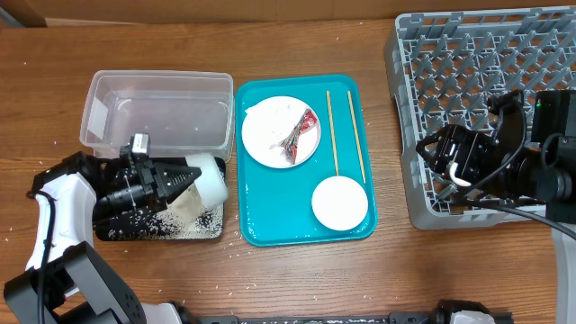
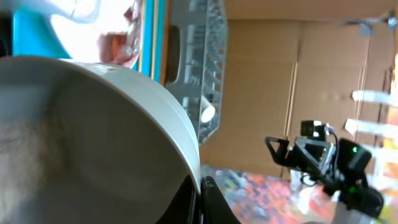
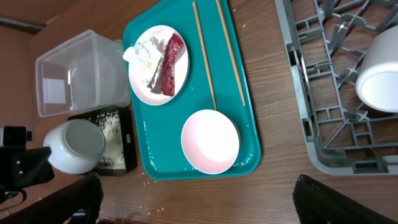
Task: Sort waste into correct bins and load items into the dishwasher
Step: 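Tip the grey bowl over the black tray to dump the rice, then set the empty grey bowl back on the teal tray with left gripper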
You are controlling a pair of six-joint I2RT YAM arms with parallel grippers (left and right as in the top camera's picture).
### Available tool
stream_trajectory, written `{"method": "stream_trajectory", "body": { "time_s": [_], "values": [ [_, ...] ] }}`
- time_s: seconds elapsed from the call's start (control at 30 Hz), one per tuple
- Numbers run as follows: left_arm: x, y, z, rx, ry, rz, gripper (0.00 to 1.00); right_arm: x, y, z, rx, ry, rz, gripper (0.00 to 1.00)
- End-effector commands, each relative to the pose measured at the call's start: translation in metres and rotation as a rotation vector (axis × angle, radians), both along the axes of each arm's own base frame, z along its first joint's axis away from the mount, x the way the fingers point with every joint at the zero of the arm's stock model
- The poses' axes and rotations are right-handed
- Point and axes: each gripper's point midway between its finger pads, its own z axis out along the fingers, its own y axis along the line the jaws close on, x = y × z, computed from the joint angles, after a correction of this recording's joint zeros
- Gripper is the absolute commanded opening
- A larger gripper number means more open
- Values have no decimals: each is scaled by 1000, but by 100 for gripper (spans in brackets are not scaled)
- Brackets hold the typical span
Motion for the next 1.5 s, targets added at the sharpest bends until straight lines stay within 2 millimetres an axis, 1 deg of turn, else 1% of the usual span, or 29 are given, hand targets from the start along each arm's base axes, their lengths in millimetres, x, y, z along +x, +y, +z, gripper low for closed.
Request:
{"method": "stream_trajectory", "body": {
  "time_s": [0.0,0.03,0.07,0.1,0.13,0.17,0.2,0.23,0.27,0.3,0.33,0.37,0.4,0.47,0.53,0.57,0.6,0.63,0.67,0.7,0.73,0.8,0.9,1.0,1.07,1.13,1.23,1.33,1.47],
  "values": [
    [6,3,-12,38,3,-4,4,0,3,5,2,-19,13,100],
    [5,3,-13,10,63,7,4,0,3,5,1,-20,13,100],
    [5,0,-3,-39,16,8,4,0,2,5,1,-21,13,100],
    [6,-2,5,-45,-70,0,4,0,2,5,1,-21,13,100],
    [6,-1,2,-12,-110,-11,4,0,2,5,1,-21,13,100],
    [7,1,-5,14,-79,-15,4,0,3,5,2,-20,13,100],
    [7,2,-10,2,-4,-3,4,0,3,5,2,-20,13,100],
    [5,-1,-5,-47,41,7,4,0,3,5,1,-19,13,100],
    [5,-3,6,-83,-22,8,4,0,3,5,2,-19,13,100],
    [5,-4,11,-64,-120,-3,4,0,3,5,1,-19,13,100],
    [6,-1,5,-23,-132,-12,4,0,3,5,2,-20,13,100],
    [6,1,-5,0,-69,-13,4,0,3,5,2,-20,13,100],
    [5,2,-9,-9,0,-5,4,0,3,5,2,-19,13,100],
    [1,-2,1,-64,4,2,4,-1,3,5,2,-17,13,100],
    [2,-3,9,-79,-55,6,4,0,3,5,2,-19,13,100],
    [6,1,4,-45,-72,4,4,0,3,5,2,-20,13,100],
    [7,3,-3,-28,-29,8,4,0,3,5,2,-22,13,100],
    [5,4,-6,-54,68,25,4,0,3,5,2,-23,13,100],
    [3,0,-1,-78,69,20,4,0,2,5,1,-22,13,100],
    [3,-2,5,-76,11,9,4,0,2,5,1,-21,13,100],
    [4,-2,2,-47,0,-1,4,0,2,5,1,-21,13,100],
    [1,-1,-11,-2,102,-11,4,0,2,5,1,-22,13,100],
    [-9,-11,-6,-6,136,-41,4,0,2,5,1,-22,13,100],
    [-19,-27,0,18,156,-92,4,0,3,5,1,-24,13,100],
    [-24,-37,-2,76,205,-121,4,1,2,5,1,-26,13,100],
    [-28,-43,-12,183,290,-132,4,1,2,5,1,-26,13,100],
    [-26,-56,-23,362,353,-103,4,1,2,5,1,-26,13,100],
    [-18,-80,-26,499,298,-101,4,1,2,5,1,-26,13,100],
    [-6,-103,-50,778,243,-47,4,1,2,5,1,-26,13,100]
  ]
}}
